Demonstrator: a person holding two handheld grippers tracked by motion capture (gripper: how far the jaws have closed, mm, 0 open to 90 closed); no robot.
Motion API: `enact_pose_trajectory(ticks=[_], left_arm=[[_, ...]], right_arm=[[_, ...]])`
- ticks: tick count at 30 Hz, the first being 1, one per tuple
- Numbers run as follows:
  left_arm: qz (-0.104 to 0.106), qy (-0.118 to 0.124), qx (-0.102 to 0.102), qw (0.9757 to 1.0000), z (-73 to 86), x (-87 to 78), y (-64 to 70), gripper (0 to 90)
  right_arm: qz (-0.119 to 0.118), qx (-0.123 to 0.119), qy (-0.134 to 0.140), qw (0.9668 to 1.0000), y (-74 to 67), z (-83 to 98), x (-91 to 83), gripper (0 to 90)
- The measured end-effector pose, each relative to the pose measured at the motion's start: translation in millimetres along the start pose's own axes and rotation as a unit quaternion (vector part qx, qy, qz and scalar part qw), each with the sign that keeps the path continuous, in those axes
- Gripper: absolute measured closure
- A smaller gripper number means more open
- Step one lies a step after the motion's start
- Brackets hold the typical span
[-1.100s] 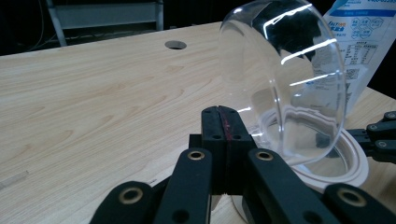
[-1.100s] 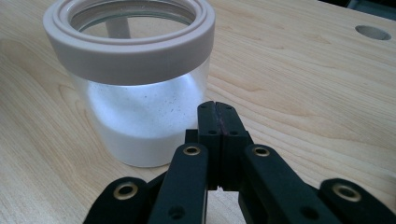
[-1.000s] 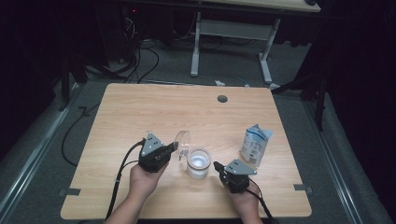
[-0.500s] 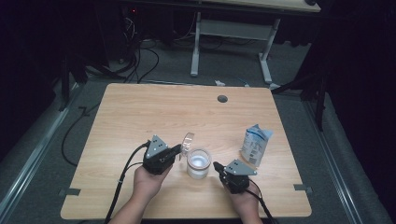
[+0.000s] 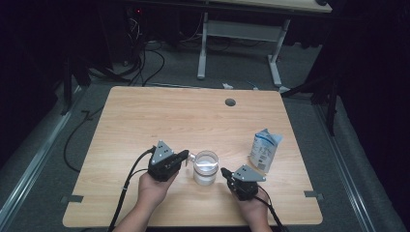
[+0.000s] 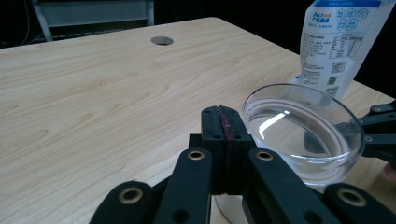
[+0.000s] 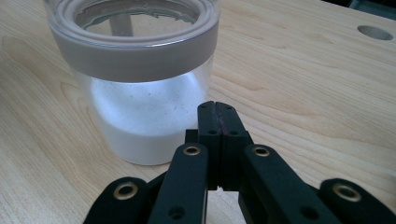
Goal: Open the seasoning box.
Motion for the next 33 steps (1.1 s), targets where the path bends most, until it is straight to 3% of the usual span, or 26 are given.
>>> enact_pose_trajectory(ticks=[13, 17, 22, 25, 28, 33], left_arm=[[-0.007, -0.014, -0.007, 0.9998, 20.4, -4.0, -7.4, 89.9], [-0.016, -0.026, -0.013, 0.9995, 35.6, -13.4, -17.0, 89.0], [-0.042, -0.039, -0.009, 0.9983, 49.6, -34.6, -37.0, 86.7], [-0.06, -0.048, -0.004, 0.9971, 56.9, -48.5, -50.8, 82.3], [-0.08, -0.05, -0.003, 0.9956, 65.0, -60.4, -62.3, 70.1], [-0.096, -0.038, -0.033, 0.9941, 83.4, -75.3, -76.1, 57.1]], right_arm=[[0.0, 0.002, -0.003, 1.0, 0.3, 1.4, -0.2, 90.0], [-0.001, 0.006, 0.002, 1.0, 1.9, 1.0, -1.7, 90.0], [0.004, 0.006, 0.003, 1.0, 2.0, 0.4, -1.2, 90.0], [0.007, 0.007, 0.008, 0.9999, 2.5, -1.3, -0.2, 89.9], [0.01, 0.01, 0.011, 0.9998, 3.9, -5.5, 0.5, 90.0], [0.018, 0.014, 0.013, 0.9997, 10.6, -15.5, 5.0, 90.0]])
Point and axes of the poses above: each handheld gripper's, and its own axes: x roughly forward along the jaws, z roughly out of its underside, y roughly to its right, the point moved 4 cm from there along x, roughly forward along the jaws, and after that the axes turned 5 degrees about z, right-handed, at the moved point
